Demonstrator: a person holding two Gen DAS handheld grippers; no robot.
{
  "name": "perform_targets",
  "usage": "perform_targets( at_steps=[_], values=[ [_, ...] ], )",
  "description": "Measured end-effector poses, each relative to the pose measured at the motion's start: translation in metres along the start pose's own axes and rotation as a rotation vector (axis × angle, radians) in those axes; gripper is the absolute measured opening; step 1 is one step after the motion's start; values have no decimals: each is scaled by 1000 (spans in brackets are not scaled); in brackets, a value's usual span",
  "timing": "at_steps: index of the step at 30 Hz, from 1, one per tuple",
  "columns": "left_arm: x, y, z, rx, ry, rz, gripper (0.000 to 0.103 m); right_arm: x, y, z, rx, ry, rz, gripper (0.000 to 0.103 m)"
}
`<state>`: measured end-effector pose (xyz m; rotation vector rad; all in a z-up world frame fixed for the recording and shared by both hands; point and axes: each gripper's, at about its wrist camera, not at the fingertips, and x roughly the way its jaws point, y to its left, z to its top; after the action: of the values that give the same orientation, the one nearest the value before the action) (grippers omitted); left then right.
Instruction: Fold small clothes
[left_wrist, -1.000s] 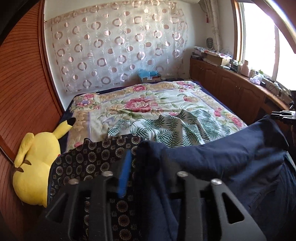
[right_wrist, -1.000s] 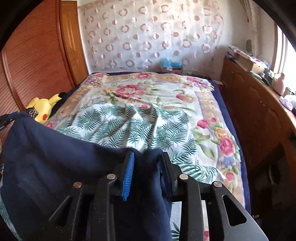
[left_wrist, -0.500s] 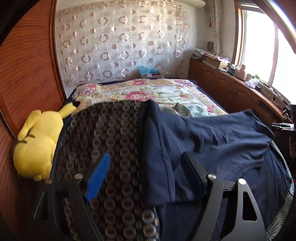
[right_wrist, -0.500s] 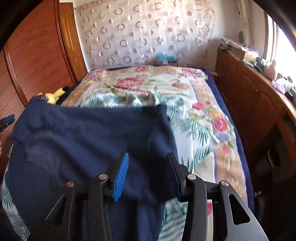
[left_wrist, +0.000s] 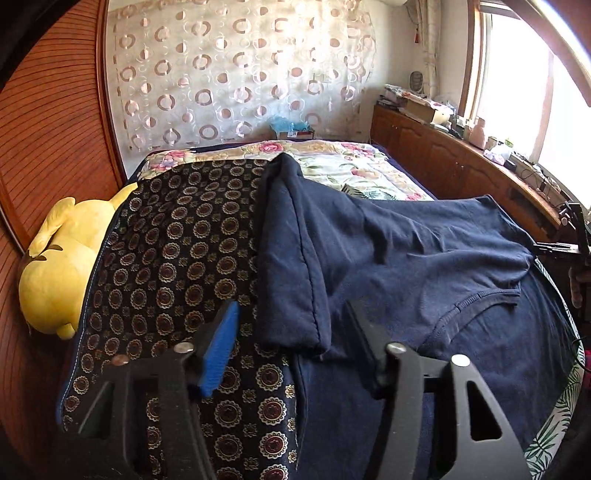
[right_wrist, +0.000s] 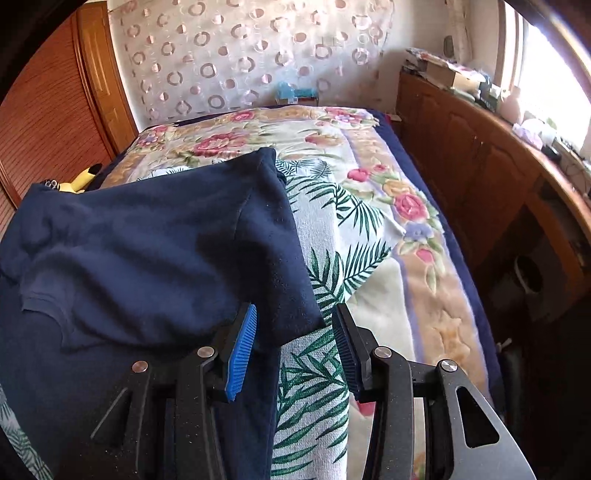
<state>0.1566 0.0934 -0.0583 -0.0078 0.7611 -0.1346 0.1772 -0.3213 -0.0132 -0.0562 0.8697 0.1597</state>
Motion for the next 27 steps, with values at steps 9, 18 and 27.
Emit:
perform_targets(
  at_steps=[9,18,27],
  values=[
    [6,-6,-2,11,7,17,23,14,13,6,-48,12,45,31],
    [-9,-17,5,33,-34,10,5,3,15,13,-105,-56,102,2],
    [-33,-13,18,-6,-91,-14,4,-26,7,14,-87,-180,149,2]
  ],
)
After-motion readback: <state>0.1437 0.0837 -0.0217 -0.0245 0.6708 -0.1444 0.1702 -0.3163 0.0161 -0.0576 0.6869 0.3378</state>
